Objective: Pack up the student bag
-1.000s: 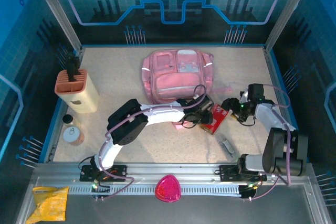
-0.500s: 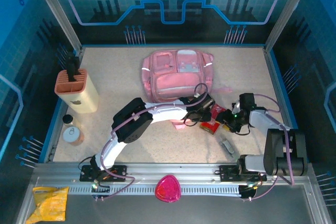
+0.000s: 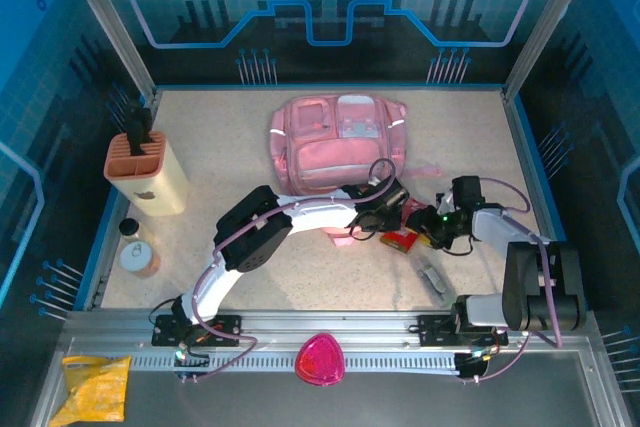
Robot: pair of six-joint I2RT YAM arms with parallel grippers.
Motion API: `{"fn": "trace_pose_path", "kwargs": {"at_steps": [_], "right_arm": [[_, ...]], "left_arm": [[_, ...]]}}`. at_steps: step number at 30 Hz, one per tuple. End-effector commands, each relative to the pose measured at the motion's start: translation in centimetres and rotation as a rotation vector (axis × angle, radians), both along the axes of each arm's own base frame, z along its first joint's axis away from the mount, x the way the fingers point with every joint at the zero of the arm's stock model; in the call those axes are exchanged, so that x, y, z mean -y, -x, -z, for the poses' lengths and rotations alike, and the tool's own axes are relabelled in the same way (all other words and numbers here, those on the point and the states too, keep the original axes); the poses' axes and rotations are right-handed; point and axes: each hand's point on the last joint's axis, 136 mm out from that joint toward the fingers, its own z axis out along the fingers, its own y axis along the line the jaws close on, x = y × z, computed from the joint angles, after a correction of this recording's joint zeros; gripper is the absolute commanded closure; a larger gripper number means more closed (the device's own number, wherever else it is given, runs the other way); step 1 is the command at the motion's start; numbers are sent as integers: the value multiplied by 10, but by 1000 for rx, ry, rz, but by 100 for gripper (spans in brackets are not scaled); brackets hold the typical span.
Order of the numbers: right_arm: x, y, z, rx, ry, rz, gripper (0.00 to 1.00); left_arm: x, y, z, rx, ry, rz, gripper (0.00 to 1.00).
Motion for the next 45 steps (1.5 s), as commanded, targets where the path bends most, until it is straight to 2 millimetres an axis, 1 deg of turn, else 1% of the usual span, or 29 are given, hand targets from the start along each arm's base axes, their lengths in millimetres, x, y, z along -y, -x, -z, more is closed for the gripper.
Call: {"fn": "trace_pose_path", "kwargs": {"at_steps": [1,4,8,10,12,16,19,21,22,23,24,26,28,30,32,35,37,38,40,42,45], "right_arm": [[-18,-5,-16,64,-106,-20,55],[-19,-8,-23,95,-122,-10,56],[-19,-7,-31,119,-128,-9,60],[-22,-6,-29,118,-146,-8,65],[-22,-4,-24,102,-151,-7,71],[-18,-2,-16,83,-134,-2,79],[-17,-2,-17,82,-139,-1,85],[-15,-2,-19,89,-132,5,91],[-13,-2,-21,92,-126,10,94],[-10,-2,-22,96,-117,15,99],[-6,-1,-23,102,-106,22,100],[-1,0,-27,111,-103,42,100],[3,1,-35,132,-92,46,100],[8,4,-45,152,-50,45,100],[12,7,-55,179,-23,52,100],[17,11,-70,214,1,58,100],[17,14,-80,232,6,49,100],[14,15,-85,246,-4,39,100],[9,16,-95,256,-32,17,100],[3,17,-103,264,-62,-6,100],[-7,18,-112,279,-93,-44,100]], "left_arm": [[-23,2,30,-51,-83,-30,100],[-24,2,30,-53,-83,-34,100],[-24,2,30,-52,-78,-33,100],[-22,2,30,-55,-72,-34,100],[-21,1,28,-53,-68,-34,100],[-20,1,26,-49,-59,-31,100],[-19,0,21,-42,-52,-27,100],[-15,-1,15,-32,-37,-20,100],[-13,-2,10,-26,-29,-11,100],[-9,-4,4,-10,-19,17,96],[-8,-5,-3,4,-24,37,93],[-7,-10,-22,32,-22,52,90],[-4,-10,-43,64,10,78,85],[-1,-5,-65,80,65,116,81],[-3,2,-86,96,110,149,77],[-15,10,-113,147,137,197,73],[-27,13,-127,189,131,231,70],[-38,11,-136,220,111,236,68],[-58,8,-144,272,52,257,63],[-83,0,-148,336,-45,272,58],[-110,-11,-151,410,-169,326,52]]}}
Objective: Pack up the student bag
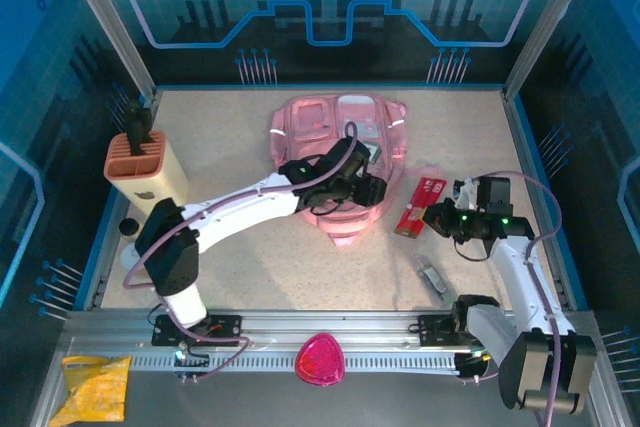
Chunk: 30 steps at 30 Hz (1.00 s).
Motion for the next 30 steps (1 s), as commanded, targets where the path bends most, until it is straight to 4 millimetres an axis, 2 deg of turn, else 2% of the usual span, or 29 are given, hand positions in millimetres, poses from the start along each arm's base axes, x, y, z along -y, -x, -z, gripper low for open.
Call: {"fn": "trace_pose_path", "kwargs": {"at_steps": [1,4,9,13,21,24,26,30], "right_arm": [[-17,9,-18,12,-45,-86,100],[-27,11,-20,15,-41,-131,100],[-30,10,-18,14,-51,-130,100],[-31,10,-14,11,-40,-133,100],[-33,8,-9,3,-55,-139,100],[-34,7,-8,2,-61,-141,100],[-34,7,-7,0,-62,-145,100],[-33,7,-8,1,-51,-144,100]], "left_arm": [[-45,-9,22,112,-264,73,51],[-59,-18,27,177,-368,121,47],[-65,-37,45,257,-511,167,39],[-61,-49,62,265,-572,214,34],[-52,-57,86,265,-623,284,25],[-60,-72,89,258,-642,239,26],[-59,-73,92,242,-636,254,33],[-58,-81,89,253,-614,253,39]]}}
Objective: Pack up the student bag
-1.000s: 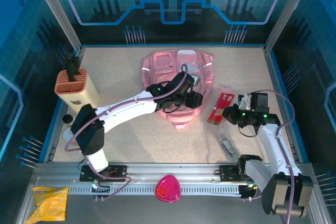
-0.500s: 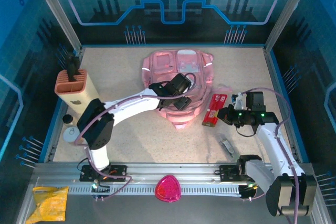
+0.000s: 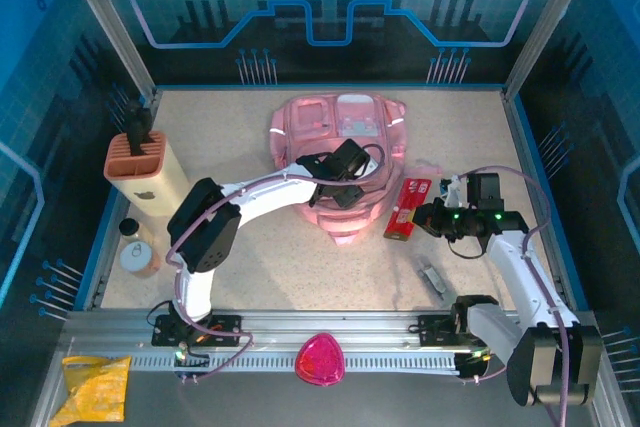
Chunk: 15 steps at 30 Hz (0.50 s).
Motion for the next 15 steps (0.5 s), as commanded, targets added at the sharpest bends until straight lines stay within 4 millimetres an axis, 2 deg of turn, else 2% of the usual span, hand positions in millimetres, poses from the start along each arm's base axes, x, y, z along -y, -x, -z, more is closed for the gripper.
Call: {"fn": "trace_pose_path", "kwargs": {"at_steps": [1,15], "right_arm": [[-5,1,-3,7,-16,-23,100],[-4,-1,-11,25,-10,-23,100]], "left_arm": [[-6,-22,-8,23,21,-23,41],[-6,-45,-15,36,64,-46,85]]}}
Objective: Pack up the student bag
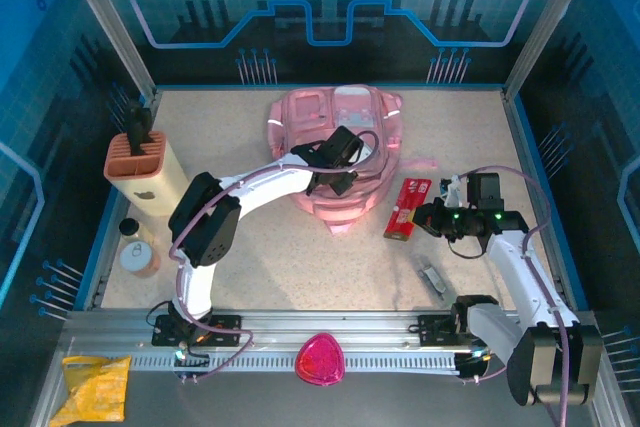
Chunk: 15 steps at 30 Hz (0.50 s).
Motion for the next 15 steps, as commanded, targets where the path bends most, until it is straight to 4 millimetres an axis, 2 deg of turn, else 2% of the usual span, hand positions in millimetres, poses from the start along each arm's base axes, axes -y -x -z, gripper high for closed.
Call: {"fn": "trace_pose_path", "kwargs": {"at_steps": [1,3,5,12,15], "right_arm": [[-3,-1,-11,24,-6,-23,100],[-3,-1,-13,29,-3,-24,100],[-2,-2,-16,36,-7,-25,100],[-21,-13,-35,75,-124,-73,100],[-32,-22,-34,75,-137,-98,100]], "left_arm": [[0,-19,-8,40,16,-38,89],[2,-19,-12,35,33,-42,97],[4,-19,-18,29,58,-58,100],[13,-16,-57,23,155,-126,100],[11,-18,-78,48,175,-160,100]]}}
